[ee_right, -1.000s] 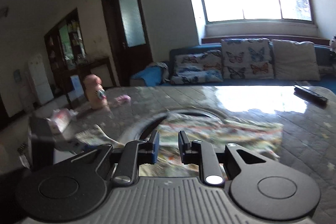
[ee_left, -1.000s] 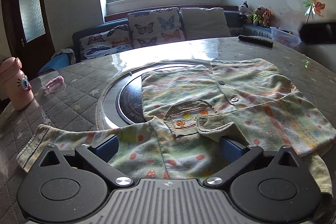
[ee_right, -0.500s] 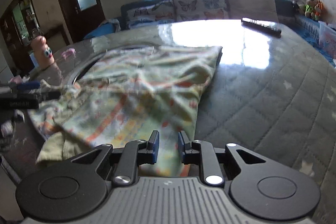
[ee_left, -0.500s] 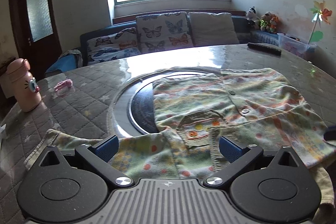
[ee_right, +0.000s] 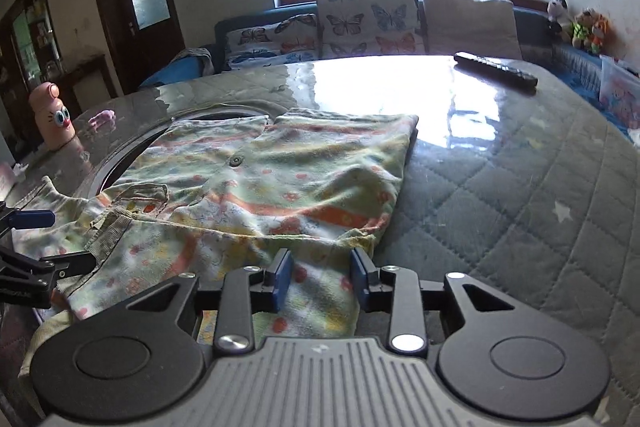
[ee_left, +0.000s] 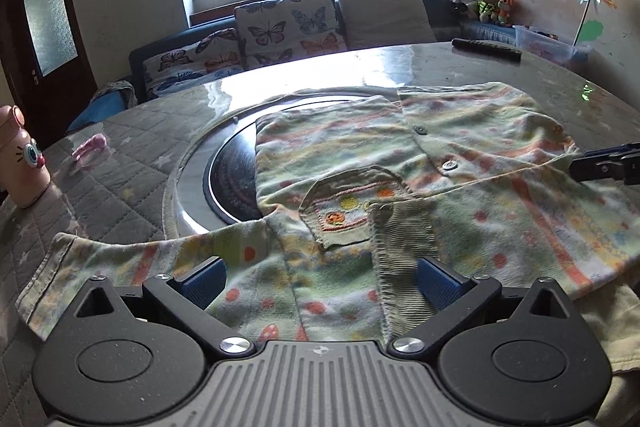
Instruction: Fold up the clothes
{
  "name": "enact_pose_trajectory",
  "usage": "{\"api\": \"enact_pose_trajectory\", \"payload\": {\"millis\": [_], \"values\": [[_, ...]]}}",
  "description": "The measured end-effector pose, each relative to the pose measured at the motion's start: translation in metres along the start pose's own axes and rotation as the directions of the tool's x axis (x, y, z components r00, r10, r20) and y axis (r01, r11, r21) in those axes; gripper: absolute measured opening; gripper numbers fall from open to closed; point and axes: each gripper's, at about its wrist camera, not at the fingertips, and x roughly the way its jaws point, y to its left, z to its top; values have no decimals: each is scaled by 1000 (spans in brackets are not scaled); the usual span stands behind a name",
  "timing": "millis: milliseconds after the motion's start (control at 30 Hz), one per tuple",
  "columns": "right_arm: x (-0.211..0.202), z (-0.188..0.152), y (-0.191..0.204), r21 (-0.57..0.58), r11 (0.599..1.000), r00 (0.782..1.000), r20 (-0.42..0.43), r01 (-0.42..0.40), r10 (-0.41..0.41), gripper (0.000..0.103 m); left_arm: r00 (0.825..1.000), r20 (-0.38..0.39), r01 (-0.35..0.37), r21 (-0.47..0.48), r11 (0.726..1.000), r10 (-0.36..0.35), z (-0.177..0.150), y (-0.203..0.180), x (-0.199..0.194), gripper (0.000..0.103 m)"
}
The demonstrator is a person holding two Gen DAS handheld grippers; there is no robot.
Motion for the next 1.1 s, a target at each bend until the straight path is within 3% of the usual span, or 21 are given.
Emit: {"api": "enact_pose_trajectory", "payload": {"millis": [133, 433, 633, 867, 1100], "values": [[-3, 4, 13, -38, 999, 1000, 7, -22, 23, 39, 1000, 5, -11, -5, 1000, 11, -1, 4, -3, 103], [8, 2, 81, -209, 962, 985, -48, -174, 168, 47, 997, 3, -83, -62, 995, 83, -8, 35, -15, 103], [12, -4, 112, -314, 930, 982, -73, -190, 176, 51, 987, -11, -160, -126, 979, 159, -19, 70, -24, 103], [16, -7, 137, -366, 904, 975, -87, -221, 203, 58, 964, -25, -265, -215, 940, 266, -29, 116, -34, 103], [11, -3, 137, -359, 905, 974, -78, -227, 213, 58, 923, -56, -378, -300, 876, 380, -38, 162, -33, 103]]}}
